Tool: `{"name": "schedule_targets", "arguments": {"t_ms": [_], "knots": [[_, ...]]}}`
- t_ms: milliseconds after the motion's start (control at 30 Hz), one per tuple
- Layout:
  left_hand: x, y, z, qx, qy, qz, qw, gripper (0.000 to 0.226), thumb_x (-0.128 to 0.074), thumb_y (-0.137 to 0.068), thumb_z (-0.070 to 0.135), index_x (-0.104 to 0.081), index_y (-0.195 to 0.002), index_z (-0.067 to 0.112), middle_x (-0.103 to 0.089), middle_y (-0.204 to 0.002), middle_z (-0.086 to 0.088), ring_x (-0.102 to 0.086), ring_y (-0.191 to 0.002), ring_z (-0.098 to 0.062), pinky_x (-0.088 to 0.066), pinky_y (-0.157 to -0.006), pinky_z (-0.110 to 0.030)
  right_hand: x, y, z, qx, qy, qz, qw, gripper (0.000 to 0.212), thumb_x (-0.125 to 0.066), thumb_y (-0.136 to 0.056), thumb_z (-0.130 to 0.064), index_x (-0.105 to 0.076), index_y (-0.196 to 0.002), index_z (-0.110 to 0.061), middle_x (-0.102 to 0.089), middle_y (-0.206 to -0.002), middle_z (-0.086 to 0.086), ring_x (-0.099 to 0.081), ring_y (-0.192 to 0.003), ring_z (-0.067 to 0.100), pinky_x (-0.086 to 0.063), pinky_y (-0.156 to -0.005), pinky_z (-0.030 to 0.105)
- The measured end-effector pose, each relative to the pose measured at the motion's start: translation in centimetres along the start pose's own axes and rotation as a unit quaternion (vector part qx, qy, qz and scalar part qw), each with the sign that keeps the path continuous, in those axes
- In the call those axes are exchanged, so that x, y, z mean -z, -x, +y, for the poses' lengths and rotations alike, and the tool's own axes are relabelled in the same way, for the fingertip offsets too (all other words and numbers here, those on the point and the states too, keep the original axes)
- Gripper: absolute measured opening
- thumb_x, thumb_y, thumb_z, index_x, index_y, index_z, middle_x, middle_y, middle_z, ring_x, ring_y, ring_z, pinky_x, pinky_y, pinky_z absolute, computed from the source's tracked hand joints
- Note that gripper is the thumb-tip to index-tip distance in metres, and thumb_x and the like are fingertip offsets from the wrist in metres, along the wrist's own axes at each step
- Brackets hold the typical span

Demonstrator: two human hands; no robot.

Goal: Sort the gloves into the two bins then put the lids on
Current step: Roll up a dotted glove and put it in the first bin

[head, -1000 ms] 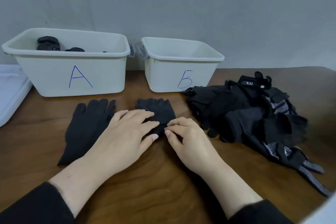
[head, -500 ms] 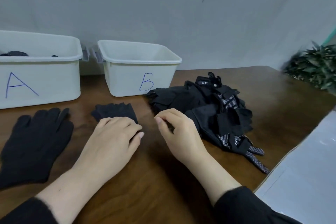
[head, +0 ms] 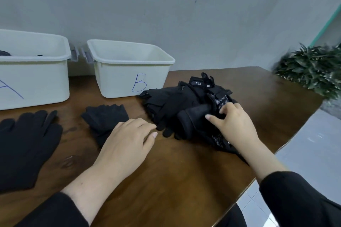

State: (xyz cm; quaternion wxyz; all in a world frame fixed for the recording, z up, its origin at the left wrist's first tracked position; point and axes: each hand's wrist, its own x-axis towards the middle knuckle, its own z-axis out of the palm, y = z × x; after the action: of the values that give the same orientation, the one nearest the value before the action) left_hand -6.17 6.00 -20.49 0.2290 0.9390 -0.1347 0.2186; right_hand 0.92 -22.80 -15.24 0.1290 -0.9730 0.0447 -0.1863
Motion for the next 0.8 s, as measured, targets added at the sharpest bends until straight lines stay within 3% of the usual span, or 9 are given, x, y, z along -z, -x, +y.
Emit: {"name": "schedule_targets", "arguments": {"t_ms": [67, 167, 267, 333, 500, 600, 700, 800], "knots": [[0.2, 0.0, 0.1, -0.001, 0.003, 0.001, 1.000, 0.029, -0.051, -0.100, 0.037, -0.068, -0.121, 0.025, -0.066, -0.113, 0.013, -0.060, -0.107, -0.010, -0.045, -0.095, -0.034, -1.0, 0.4, 0.8, -0.021, 0.023, -0.035, 0.999, 0.048, -0.070, -0.082, -0.062, -0.056, -0.103, -0.022, -0.049, -0.107, -0.004, -0.055, -0.085, 0.021, -0.046, -0.069, 0.035], [0.2, 0.2, 0.3, -0.012, 0.004, -0.004, 1.000, 0.030, -0.050, -0.100, 0.037, -0.068, -0.122, 0.025, -0.066, -0.114, 0.014, -0.059, -0.107, -0.009, -0.045, -0.096, -0.034, -2.4, 0.8, 1.6, -0.029, 0.008, -0.027, 0.999, 0.034, -0.069, -0.088, -0.051, -0.060, -0.102, -0.021, -0.057, -0.109, -0.002, -0.059, -0.083, 0.024, -0.046, -0.068, 0.035], [0.3, 0.5, 0.3, -0.023, 0.002, -0.005, 1.000, 0.029, -0.051, -0.100, 0.036, -0.068, -0.121, 0.025, -0.066, -0.113, 0.014, -0.059, -0.106, -0.008, -0.044, -0.094, -0.032, -2.5, 0.7, 1.9, -0.050, -0.021, -0.020, 0.998, 0.019, -0.060, -0.095, -0.032, -0.066, -0.106, -0.018, -0.064, -0.092, 0.003, -0.054, -0.077, 0.026, -0.041, -0.067, 0.033], [0.4, 0.5, 0.1, -0.026, 0.000, 0.000, 1.000, 0.029, -0.052, -0.100, 0.036, -0.068, -0.120, 0.025, -0.066, -0.113, 0.014, -0.059, -0.106, -0.008, -0.044, -0.093, -0.031, -1.8, 0.5, 2.0, -0.056, -0.060, 0.014, 0.997, 0.019, -0.054, -0.096, -0.026, -0.066, -0.106, -0.016, -0.064, -0.083, 0.004, -0.055, -0.074, 0.028, -0.041, -0.067, 0.032], [0.6, 0.5, -0.1, -0.021, 0.008, 0.005, 1.000, 0.031, -0.050, -0.100, 0.037, -0.067, -0.124, 0.026, -0.065, -0.117, 0.014, -0.057, -0.110, -0.007, -0.041, -0.096, -0.029, 4.2, -1.3, 0.8, -0.033, -0.232, 0.152, 0.960, 0.016, -0.050, -0.092, -0.015, -0.061, -0.081, -0.008, -0.063, -0.072, 0.011, -0.056, -0.068, 0.030, -0.042, -0.062, 0.034], [0.9, 0.5, 0.2, -0.010, 0.023, 0.006, 1.000, 0.035, -0.048, -0.101, 0.039, -0.062, -0.131, 0.027, -0.062, -0.125, 0.013, -0.054, -0.117, -0.007, -0.035, -0.101, -0.026, 8.5, -2.3, -1.3, -0.010, -0.326, 0.095, 0.941, 0.023, -0.046, -0.093, -0.013, -0.060, -0.076, -0.007, -0.060, -0.072, 0.007, -0.055, -0.067, 0.015, -0.046, -0.061, 0.027], [1.1, 0.5, 0.2, -0.006, 0.061, 0.018, 0.998, 0.044, -0.039, -0.102, 0.049, -0.050, -0.142, 0.033, -0.054, -0.135, 0.017, -0.045, -0.126, -0.001, -0.030, -0.109, -0.027, 11.4, -1.7, -3.9, 0.007, -0.496, -0.034, 0.867, 0.028, -0.039, -0.098, -0.010, -0.064, -0.087, -0.012, -0.062, -0.080, 0.004, -0.058, -0.070, 0.010, -0.048, -0.056, 0.019], [1.4, 0.8, 0.2, 0.007, 0.208, 0.019, 0.978, 0.054, -0.038, -0.098, 0.060, -0.035, -0.148, 0.040, -0.045, -0.143, 0.028, -0.037, -0.133, 0.008, -0.031, -0.113, -0.028, 12.5, -0.9, -5.8, 0.032, -0.530, -0.166, 0.831, 0.028, -0.039, -0.095, -0.014, -0.063, -0.080, -0.017, -0.061, -0.075, 0.001, -0.055, -0.066, 0.011, -0.040, -0.053, 0.021]]}}
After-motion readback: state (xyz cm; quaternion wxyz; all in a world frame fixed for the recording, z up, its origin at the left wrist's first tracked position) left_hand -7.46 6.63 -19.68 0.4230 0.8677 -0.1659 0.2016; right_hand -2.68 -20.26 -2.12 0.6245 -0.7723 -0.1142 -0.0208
